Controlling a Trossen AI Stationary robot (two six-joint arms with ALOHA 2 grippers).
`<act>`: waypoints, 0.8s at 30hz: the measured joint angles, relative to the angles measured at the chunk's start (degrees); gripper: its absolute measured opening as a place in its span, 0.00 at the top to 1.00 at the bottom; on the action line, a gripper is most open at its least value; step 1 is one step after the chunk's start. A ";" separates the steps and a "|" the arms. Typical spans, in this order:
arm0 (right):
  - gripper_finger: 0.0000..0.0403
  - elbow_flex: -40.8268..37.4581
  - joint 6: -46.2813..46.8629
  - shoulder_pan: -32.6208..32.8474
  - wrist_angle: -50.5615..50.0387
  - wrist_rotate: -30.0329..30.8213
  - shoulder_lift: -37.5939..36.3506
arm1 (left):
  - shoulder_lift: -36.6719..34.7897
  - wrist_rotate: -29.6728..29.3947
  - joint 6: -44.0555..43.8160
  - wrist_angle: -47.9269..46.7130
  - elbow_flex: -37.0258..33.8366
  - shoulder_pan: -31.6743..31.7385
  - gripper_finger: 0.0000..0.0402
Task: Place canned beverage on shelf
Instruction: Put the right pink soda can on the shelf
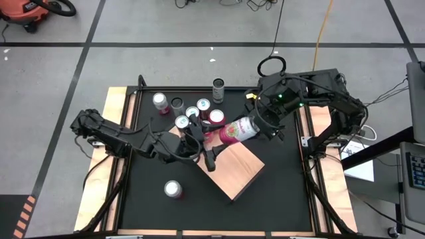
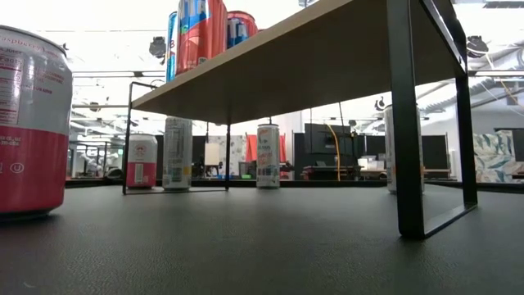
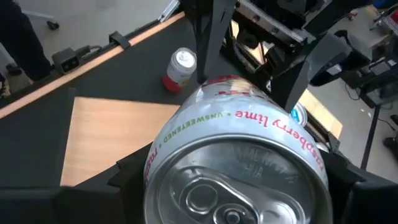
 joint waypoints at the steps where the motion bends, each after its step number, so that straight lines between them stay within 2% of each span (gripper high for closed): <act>1: 0.31 0.00 0.34 0.02 0.25 -0.10 0.00 | -0.01 0.19 -0.02 0.06 0.06 -0.01 0.27; 7: 0.31 -0.03 0.76 0.05 0.73 -0.50 0.00 | -0.17 3.20 -5.46 -3.18 0.20 0.61 0.26; 18: 0.31 -0.04 0.88 0.05 2.38 -0.33 0.00 | -0.02 3.85 -6.01 -4.94 0.13 1.02 0.11; 24: 0.31 0.02 1.89 0.03 3.72 -1.42 -0.04 | 0.00 5.72 -5.89 -4.08 0.09 1.92 0.10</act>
